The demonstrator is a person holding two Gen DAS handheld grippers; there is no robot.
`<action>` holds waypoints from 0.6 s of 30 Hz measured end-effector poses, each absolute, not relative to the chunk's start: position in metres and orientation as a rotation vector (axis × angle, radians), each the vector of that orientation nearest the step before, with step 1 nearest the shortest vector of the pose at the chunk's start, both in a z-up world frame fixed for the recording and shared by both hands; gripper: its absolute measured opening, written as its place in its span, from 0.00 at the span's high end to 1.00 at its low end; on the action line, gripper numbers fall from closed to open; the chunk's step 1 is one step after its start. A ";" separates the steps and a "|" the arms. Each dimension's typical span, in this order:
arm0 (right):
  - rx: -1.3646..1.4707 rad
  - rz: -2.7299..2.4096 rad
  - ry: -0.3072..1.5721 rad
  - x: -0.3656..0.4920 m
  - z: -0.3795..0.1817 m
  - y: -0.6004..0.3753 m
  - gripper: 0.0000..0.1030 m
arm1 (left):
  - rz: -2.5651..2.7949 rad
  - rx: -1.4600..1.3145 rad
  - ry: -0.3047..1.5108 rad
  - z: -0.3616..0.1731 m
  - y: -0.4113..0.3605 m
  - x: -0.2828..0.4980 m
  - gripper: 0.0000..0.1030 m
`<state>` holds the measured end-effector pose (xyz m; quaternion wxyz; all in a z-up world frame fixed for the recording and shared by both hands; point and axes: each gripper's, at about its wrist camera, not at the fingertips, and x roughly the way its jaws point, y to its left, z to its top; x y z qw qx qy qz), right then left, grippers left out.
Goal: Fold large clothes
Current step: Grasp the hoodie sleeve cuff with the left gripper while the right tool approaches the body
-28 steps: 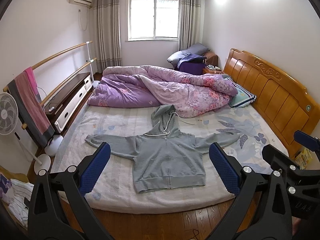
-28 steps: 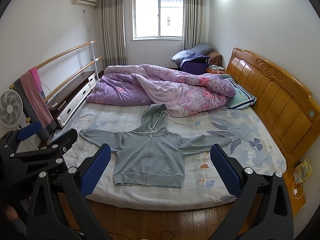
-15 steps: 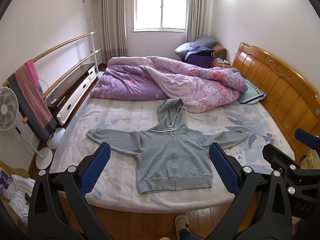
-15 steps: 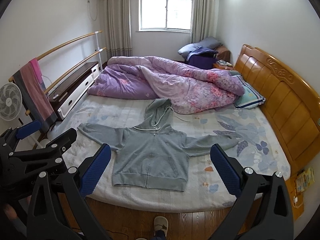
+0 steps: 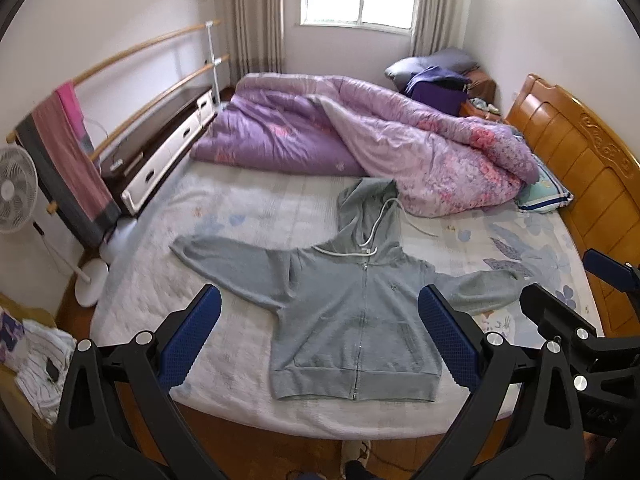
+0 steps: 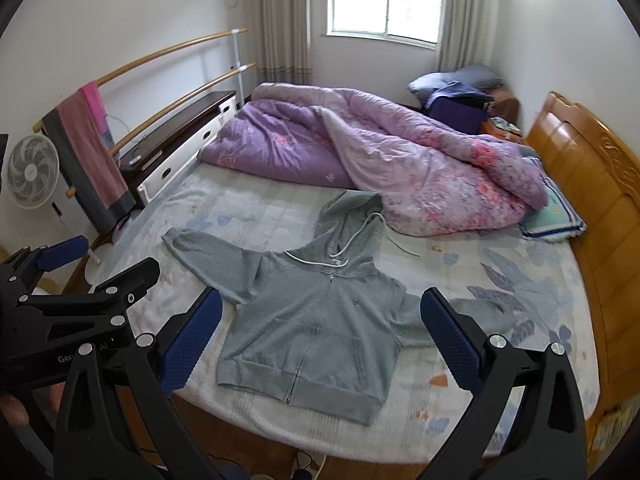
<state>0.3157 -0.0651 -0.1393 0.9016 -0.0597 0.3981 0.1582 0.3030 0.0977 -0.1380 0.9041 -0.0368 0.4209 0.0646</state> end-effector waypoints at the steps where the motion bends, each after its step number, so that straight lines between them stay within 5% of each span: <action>1: -0.130 0.337 0.834 0.325 -0.146 -0.062 0.07 | 0.147 -0.076 0.886 -0.145 0.102 0.311 0.04; 18: -0.066 0.445 1.178 0.462 -0.305 0.075 0.07 | 0.213 -0.192 1.182 -0.317 0.280 0.437 0.05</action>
